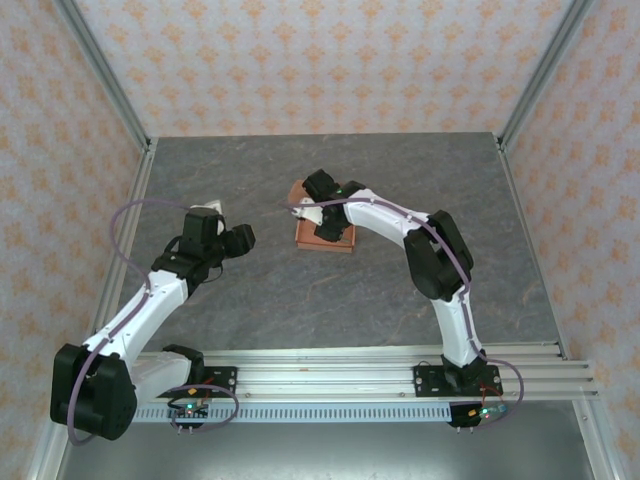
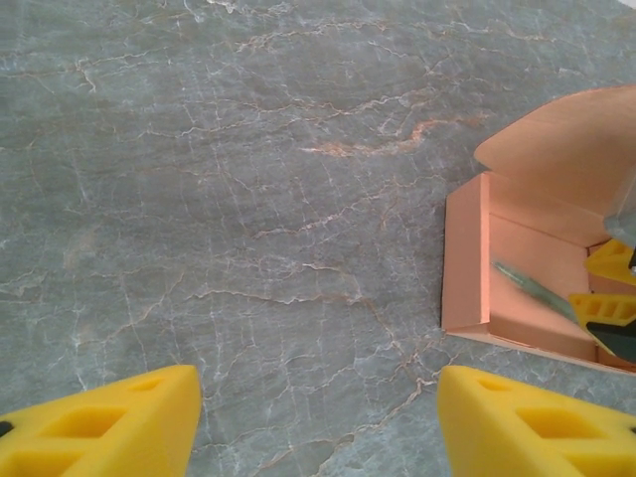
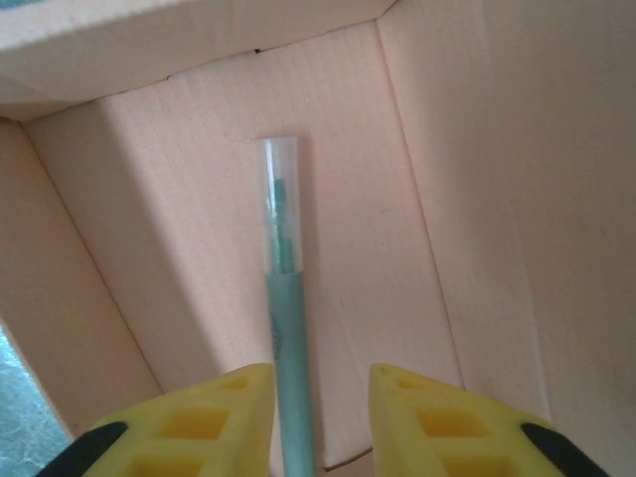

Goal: Fold the paper box

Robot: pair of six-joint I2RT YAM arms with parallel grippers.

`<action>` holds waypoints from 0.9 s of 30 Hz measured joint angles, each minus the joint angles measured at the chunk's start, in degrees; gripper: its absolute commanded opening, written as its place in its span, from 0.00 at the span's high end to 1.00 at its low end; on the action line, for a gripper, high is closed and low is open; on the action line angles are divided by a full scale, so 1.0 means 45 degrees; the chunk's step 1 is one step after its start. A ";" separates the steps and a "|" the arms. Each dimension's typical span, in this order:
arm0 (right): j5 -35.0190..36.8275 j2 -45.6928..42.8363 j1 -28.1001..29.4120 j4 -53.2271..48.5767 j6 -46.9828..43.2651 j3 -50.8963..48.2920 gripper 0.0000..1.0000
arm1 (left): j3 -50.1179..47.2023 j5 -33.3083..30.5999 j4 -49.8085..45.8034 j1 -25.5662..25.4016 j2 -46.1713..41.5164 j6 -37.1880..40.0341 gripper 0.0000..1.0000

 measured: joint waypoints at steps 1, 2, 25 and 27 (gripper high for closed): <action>-0.0010 -0.0165 0.0000 0.0053 0.0151 -0.0097 0.65 | -0.0097 -0.0029 0.0185 0.0000 -0.0107 -0.0112 0.24; -0.0049 -0.0466 0.0000 0.0146 0.0389 -0.0262 0.63 | -0.0204 -0.0073 0.0389 0.0000 -0.0219 -0.0238 0.20; -0.2438 -0.7864 -0.4197 0.5965 0.6475 -0.7631 0.29 | 0.1608 0.2628 0.5916 0.0000 0.4945 0.4663 0.19; -0.2773 -0.7441 -0.4167 0.6557 0.6426 -0.7631 0.29 | 0.1914 0.2968 0.6037 0.0000 0.5333 0.5309 0.20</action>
